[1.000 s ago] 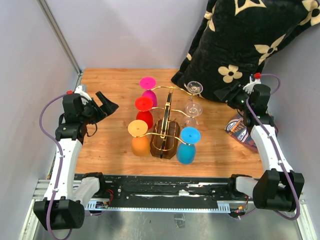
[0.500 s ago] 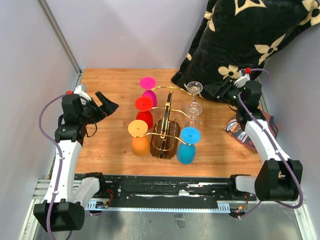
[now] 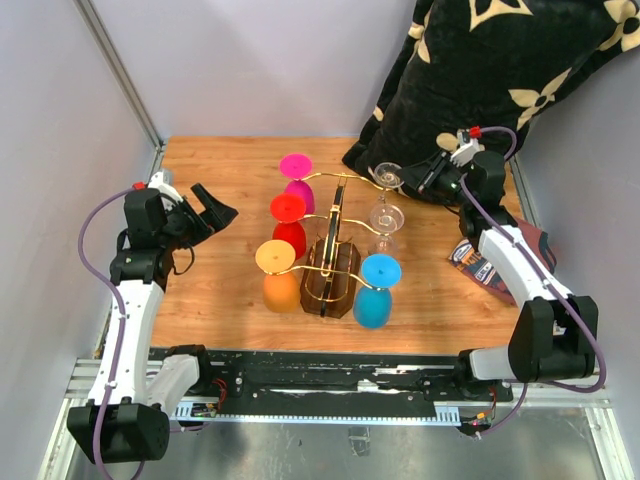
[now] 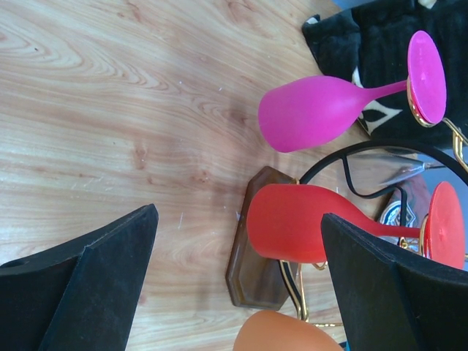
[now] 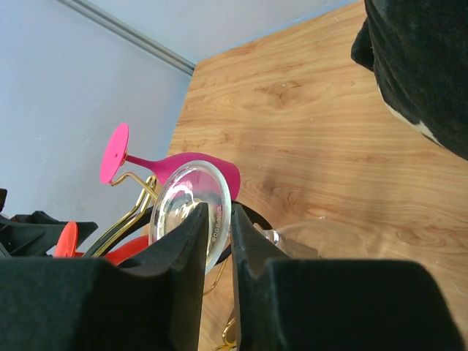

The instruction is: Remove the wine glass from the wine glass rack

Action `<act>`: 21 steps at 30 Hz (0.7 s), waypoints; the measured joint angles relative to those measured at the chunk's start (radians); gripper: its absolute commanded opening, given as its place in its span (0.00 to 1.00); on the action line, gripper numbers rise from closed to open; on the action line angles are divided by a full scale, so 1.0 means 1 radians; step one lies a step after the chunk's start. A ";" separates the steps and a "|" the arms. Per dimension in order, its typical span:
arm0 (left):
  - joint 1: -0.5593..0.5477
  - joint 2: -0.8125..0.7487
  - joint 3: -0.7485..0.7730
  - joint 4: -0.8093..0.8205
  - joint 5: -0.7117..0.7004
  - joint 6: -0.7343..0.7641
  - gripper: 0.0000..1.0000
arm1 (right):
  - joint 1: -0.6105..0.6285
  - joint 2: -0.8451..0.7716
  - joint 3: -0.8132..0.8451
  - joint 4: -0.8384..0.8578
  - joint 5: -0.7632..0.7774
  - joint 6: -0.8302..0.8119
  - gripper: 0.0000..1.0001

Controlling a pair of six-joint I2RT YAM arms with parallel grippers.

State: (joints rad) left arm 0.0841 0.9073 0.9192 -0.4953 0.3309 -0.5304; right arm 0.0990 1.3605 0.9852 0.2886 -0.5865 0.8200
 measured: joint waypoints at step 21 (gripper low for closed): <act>0.000 0.000 -0.007 -0.003 -0.006 0.004 1.00 | 0.000 0.027 0.070 0.063 -0.101 0.138 0.01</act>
State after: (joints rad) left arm 0.0841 0.9077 0.9123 -0.4988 0.3252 -0.5266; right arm 0.0994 1.3876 1.0554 0.3511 -0.6872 0.9581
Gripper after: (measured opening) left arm 0.996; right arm 0.066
